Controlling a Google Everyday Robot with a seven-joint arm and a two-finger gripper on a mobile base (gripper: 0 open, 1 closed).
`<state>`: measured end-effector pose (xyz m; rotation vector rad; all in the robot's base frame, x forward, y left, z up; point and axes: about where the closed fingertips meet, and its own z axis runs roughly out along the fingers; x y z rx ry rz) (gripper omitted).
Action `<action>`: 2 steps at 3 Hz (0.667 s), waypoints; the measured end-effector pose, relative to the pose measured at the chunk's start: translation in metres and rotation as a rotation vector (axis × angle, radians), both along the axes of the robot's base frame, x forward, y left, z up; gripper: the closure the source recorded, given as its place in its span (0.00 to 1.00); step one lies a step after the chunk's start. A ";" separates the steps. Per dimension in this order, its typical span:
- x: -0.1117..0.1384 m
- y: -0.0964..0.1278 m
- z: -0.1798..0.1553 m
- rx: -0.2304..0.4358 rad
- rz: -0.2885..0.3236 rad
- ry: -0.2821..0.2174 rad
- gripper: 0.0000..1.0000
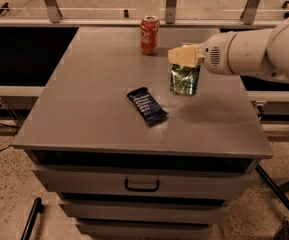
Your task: Place green can upright
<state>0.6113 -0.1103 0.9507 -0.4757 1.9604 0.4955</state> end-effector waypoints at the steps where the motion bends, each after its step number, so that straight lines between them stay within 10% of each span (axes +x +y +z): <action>1: 0.007 0.028 0.006 0.123 0.217 -0.012 1.00; 2: 0.024 0.020 -0.008 0.135 0.351 -0.058 1.00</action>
Offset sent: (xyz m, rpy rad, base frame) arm 0.0099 0.0326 0.0054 0.1284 -0.0198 0.2507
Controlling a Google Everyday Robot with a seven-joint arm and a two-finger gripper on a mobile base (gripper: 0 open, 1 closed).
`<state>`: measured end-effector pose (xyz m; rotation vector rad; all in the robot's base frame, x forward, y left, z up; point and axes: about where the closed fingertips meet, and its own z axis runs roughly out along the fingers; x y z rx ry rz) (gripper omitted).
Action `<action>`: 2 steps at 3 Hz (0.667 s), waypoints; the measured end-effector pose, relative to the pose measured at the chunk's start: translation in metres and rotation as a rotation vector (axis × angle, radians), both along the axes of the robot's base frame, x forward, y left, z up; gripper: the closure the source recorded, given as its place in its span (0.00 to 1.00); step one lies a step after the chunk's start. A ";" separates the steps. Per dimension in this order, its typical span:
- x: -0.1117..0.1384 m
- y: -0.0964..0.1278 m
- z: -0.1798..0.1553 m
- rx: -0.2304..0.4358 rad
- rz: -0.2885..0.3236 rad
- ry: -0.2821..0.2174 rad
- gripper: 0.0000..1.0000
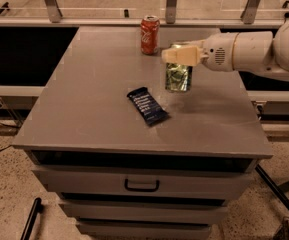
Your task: Place green can upright
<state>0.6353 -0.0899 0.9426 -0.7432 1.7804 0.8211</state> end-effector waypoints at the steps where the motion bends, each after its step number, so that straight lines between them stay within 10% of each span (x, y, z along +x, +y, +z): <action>1: 0.000 0.000 0.000 0.000 0.000 0.000 1.00; 2: 0.000 0.003 0.000 -0.009 0.005 -0.018 1.00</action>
Offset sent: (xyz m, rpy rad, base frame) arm 0.0002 0.0014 0.0013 -0.0236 -0.0454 0.0033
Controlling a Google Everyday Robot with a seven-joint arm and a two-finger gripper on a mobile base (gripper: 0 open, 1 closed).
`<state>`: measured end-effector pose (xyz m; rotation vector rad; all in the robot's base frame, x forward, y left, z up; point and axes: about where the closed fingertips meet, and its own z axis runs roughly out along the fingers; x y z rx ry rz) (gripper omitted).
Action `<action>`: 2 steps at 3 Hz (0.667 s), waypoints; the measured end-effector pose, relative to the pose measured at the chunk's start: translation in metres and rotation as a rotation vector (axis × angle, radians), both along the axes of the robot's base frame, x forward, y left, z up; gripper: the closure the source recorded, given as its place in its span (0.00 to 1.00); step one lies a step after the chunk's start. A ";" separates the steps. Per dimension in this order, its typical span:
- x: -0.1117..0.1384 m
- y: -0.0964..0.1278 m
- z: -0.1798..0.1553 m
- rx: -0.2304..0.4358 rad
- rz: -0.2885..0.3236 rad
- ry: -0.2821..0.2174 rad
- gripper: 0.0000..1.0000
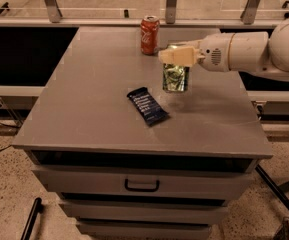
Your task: Place green can upright
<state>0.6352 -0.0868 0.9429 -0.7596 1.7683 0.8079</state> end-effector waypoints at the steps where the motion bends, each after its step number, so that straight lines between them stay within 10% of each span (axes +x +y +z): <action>1: -0.004 -0.002 0.009 0.012 0.109 -0.114 1.00; 2: -0.019 -0.005 0.023 0.013 0.264 -0.270 1.00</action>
Offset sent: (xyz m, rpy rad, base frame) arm -0.0432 -0.0175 0.0293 -0.1311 -0.7115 0.5171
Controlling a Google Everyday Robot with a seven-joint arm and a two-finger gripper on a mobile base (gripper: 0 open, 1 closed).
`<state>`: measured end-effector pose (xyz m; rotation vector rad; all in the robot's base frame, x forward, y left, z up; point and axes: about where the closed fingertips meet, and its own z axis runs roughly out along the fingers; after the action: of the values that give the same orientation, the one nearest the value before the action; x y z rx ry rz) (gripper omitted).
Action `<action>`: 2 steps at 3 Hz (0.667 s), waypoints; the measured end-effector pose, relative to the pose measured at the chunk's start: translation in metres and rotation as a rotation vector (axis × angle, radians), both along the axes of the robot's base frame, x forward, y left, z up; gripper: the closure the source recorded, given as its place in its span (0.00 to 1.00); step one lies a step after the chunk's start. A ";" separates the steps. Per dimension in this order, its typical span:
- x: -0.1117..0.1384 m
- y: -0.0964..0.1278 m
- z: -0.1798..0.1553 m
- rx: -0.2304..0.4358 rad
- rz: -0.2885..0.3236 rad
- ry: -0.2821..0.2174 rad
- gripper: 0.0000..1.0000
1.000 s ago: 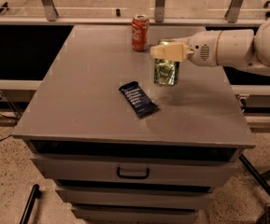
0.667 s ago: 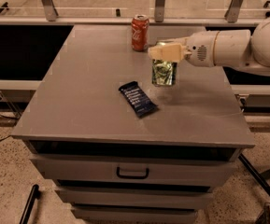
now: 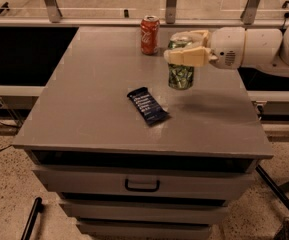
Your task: Place green can upright
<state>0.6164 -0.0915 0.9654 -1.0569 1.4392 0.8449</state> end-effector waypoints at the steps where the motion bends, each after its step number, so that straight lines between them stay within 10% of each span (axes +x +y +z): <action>1: -0.014 0.001 0.006 -0.058 0.087 -0.187 1.00; 2: -0.016 0.004 0.007 -0.090 0.111 -0.282 1.00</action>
Offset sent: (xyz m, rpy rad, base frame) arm -0.0130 0.0005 0.0061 -0.0534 -0.1722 0.0817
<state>0.6008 -0.0872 0.9722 -1.2800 1.1985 0.6826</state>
